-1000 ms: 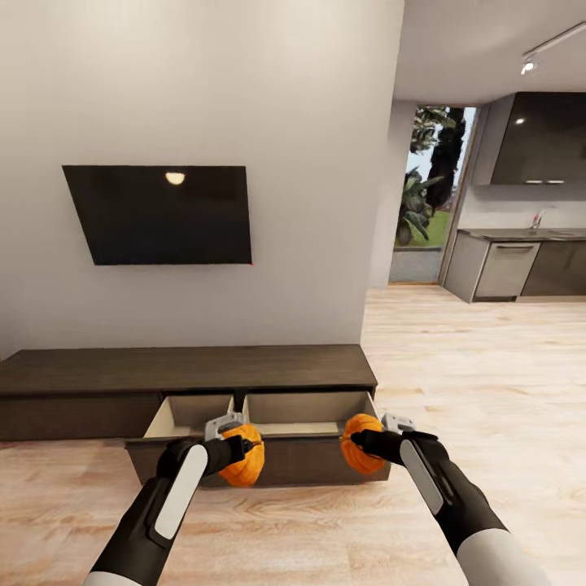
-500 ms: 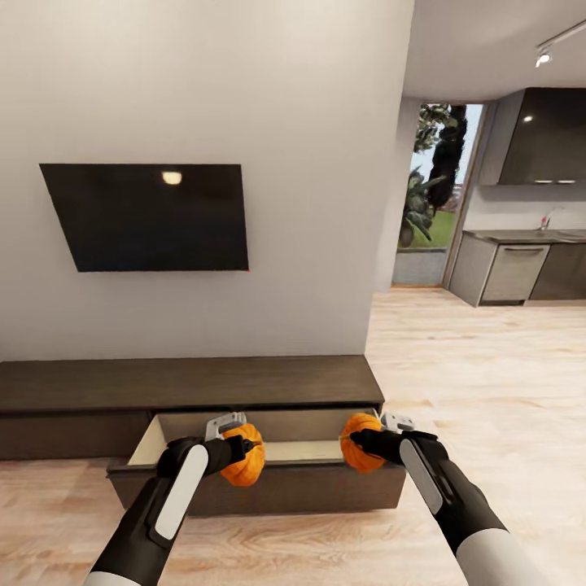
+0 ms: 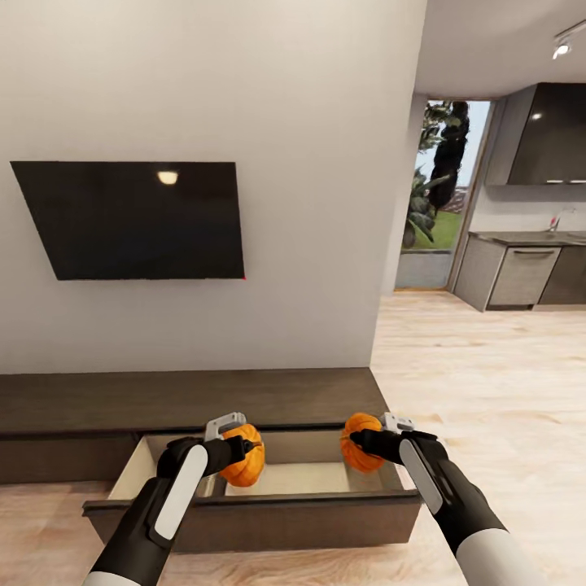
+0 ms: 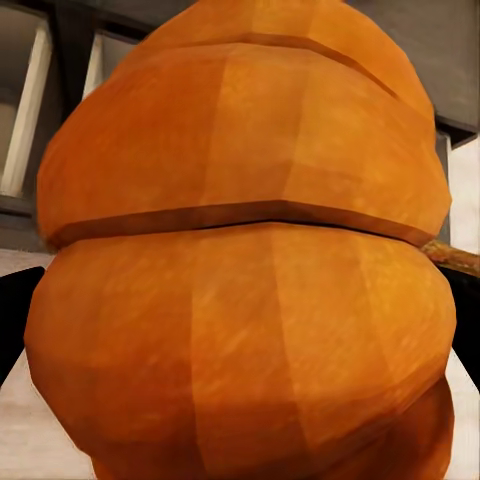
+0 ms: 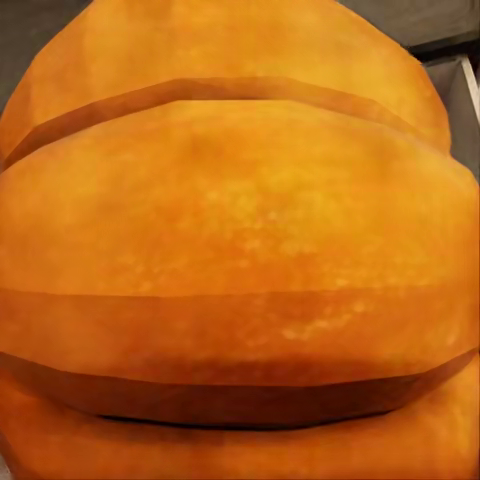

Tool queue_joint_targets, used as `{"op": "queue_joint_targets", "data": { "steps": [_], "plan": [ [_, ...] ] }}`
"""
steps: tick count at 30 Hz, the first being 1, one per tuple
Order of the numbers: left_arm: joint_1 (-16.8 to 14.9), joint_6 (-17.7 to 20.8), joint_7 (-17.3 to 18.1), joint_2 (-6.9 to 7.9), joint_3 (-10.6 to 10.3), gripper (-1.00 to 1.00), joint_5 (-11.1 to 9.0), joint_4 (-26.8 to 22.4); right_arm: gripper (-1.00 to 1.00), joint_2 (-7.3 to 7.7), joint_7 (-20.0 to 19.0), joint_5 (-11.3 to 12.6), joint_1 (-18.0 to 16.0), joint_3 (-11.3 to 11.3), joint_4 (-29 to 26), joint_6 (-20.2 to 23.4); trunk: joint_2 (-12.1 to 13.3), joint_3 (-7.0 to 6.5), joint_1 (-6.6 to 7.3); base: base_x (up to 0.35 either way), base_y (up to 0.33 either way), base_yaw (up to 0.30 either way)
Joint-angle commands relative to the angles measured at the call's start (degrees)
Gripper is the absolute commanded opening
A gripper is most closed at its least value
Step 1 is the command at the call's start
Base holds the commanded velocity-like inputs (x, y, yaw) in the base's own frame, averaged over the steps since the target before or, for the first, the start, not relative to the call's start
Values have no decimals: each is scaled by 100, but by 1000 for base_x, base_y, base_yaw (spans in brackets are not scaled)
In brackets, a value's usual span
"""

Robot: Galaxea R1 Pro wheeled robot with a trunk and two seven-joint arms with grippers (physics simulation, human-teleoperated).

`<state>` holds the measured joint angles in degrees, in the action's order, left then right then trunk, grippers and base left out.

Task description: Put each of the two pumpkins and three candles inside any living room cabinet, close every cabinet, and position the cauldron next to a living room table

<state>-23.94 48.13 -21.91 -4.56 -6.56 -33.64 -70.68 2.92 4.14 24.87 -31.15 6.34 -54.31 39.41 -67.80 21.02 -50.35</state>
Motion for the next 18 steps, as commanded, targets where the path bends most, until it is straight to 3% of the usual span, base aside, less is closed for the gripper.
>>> {"op": "queue_joint_targets", "data": {
  "steps": [1,11,18],
  "plan": [
    [-5,4,-51,1,-4,-100,-88,-4,-100,6,43,61,-5,21,-9,14,-4,6,-4,342,0,0],
    [-5,4,-50,8,0,-100,-144,10,-100,6,43,61,-5,19,-9,14,-4,-41,-4,342,-5,107],
    [-5,4,-50,8,0,-100,-150,2,-100,13,43,61,-5,17,-10,14,-4,-48,-4,273,-124,29]
  ]
}}
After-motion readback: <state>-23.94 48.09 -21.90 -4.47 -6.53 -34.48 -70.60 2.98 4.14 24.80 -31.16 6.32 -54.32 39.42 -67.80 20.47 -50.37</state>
